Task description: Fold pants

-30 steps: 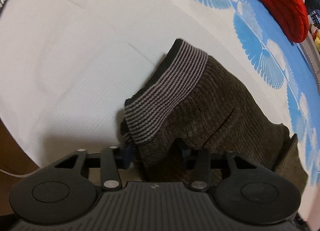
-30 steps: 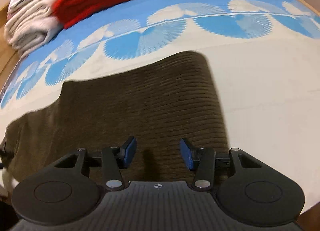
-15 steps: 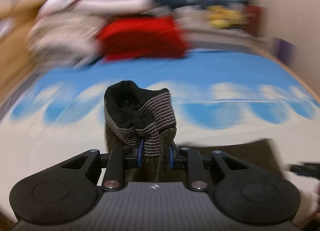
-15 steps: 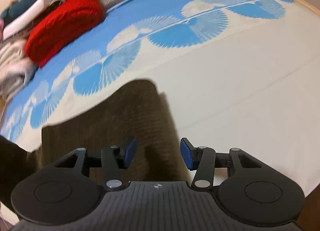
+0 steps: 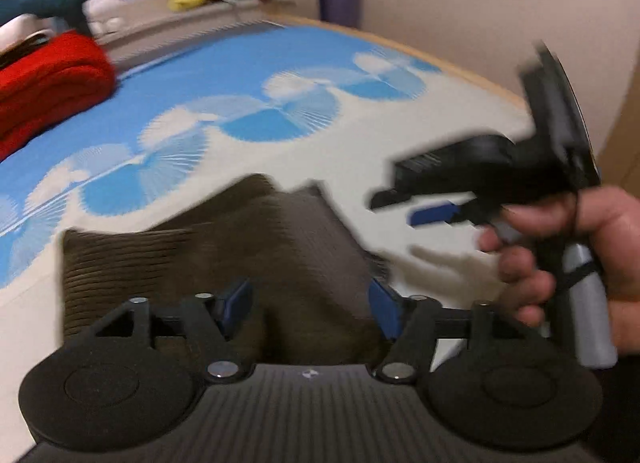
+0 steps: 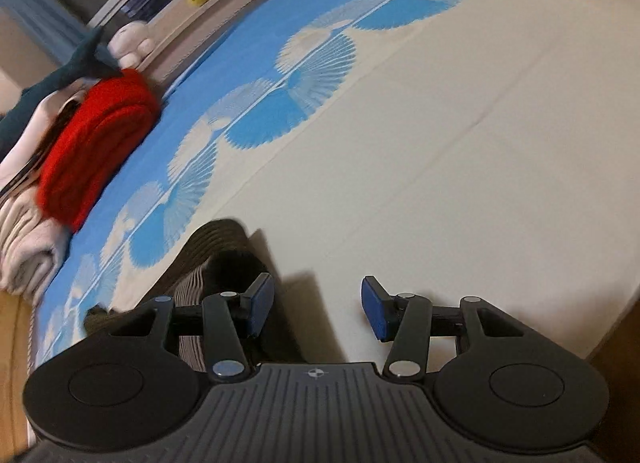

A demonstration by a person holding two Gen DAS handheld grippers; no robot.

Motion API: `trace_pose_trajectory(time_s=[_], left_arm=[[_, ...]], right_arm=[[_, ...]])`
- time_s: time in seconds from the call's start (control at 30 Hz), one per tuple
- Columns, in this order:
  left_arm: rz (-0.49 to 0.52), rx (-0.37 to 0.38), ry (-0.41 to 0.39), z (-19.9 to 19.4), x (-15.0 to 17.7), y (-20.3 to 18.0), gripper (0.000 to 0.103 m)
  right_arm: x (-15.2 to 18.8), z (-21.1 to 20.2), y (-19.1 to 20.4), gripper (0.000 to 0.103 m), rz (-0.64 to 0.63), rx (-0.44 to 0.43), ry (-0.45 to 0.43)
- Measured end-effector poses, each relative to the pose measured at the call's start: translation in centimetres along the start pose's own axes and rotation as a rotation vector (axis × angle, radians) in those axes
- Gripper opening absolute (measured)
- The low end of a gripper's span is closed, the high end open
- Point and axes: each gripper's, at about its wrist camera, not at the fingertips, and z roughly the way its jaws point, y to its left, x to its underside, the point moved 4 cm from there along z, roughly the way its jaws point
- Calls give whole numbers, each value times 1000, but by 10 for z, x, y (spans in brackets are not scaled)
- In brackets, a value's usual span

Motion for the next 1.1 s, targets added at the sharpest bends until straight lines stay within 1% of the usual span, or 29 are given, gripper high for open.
trace_pose_trajectory(time_s=[0.07, 0.1, 0.13, 0.17, 0.2, 0.23, 0.3, 0.33, 0.37, 0.4, 0.43, 0.47, 0.53, 0.57, 0.63, 0.67, 0.7, 0.73, 0.8, 0.83, 0.87, 0.9, 0.93, 0.97, 1.03, 1.07, 1.1], left_arm=[[-21, -42, -3, -11, 7, 38, 69], [-28, -62, 2, -15, 9, 55, 62], [-35, -74, 13, -18, 15, 75, 51], [-40, -80, 25, -22, 21, 89, 44], [-42, -79, 46, -21, 31, 105, 34], [-43, -69, 76, -20, 40, 119, 31], [-28, -5, 175, -10, 71, 131, 31], [-5, 7, 197, -3, 83, 133, 32], [21, -6, 186, -1, 98, 134, 32], [39, -24, 138, -3, 108, 132, 32], [45, -26, 102, -7, 113, 129, 31], [56, -35, 94, -7, 112, 127, 31], [66, -52, 96, -4, 107, 121, 32], [58, -51, 92, -4, 109, 122, 32], [46, -37, 75, -3, 111, 125, 33], [46, -30, 73, -9, 114, 123, 33], [41, -24, 74, -9, 112, 125, 34], [35, -16, 76, -9, 111, 126, 34], [24, -4, 76, -8, 115, 126, 34], [26, -2, 76, -8, 115, 126, 34], [29, -1, 75, -8, 115, 126, 34], [29, 0, 76, -9, 115, 127, 34], [26, 2, 75, -11, 115, 128, 34], [19, 9, 69, -12, 114, 128, 34], [4, 15, 58, -14, 113, 129, 35], [-11, 22, 44, -16, 111, 129, 35], [-28, 29, 33, -17, 109, 130, 34]], right_arm=[[5, 6, 7, 53, -33, -42, 40], [7, 9, 11, 54, -38, -57, 59], [9, 13, 15, 55, -42, -71, 78], [11, 15, 19, 58, -46, -82, 91], [12, 16, 24, 58, -53, -87, 96], [14, 18, 29, 59, -67, -84, 96], [14, 20, 36, 60, -88, -58, 92], [15, 22, 37, 60, -86, -45, 92], [15, 25, 39, 60, -76, -39, 96], [16, 26, 40, 61, -67, -45, 101], [17, 25, 40, 61, -61, -49, 98], [17, 22, 42, 61, -58, -40, 74], [13, 8, 46, 61, -80, 5, -22], [11, 1, 49, 61, -95, 4, -57], [10, -7, 57, 61, -128, -41, -92], [12, -7, 61, 61, -148, -64, -83], [15, -4, 65, 62, -170, -83, -56], [22, 3, 69, 62, -199, -89, -7], [34, 20, 75, 64, -249, -64, 76], [38, 24, 78, 64, -277, -55, 83], [40, 24, 84, 58, -327, -38, 68], [40, 24, 89, 43, -364, -37, 57], [40, 22, 93, 35, -399, -39, 43], [41, 18, 96, 9, -431, -30, 11], [37, 1, 105, 9, -465, -83, -69], [34, -14, 109, 9, -487, -117, -143], [32, -22, 112, 8, -508, -122, -177]])
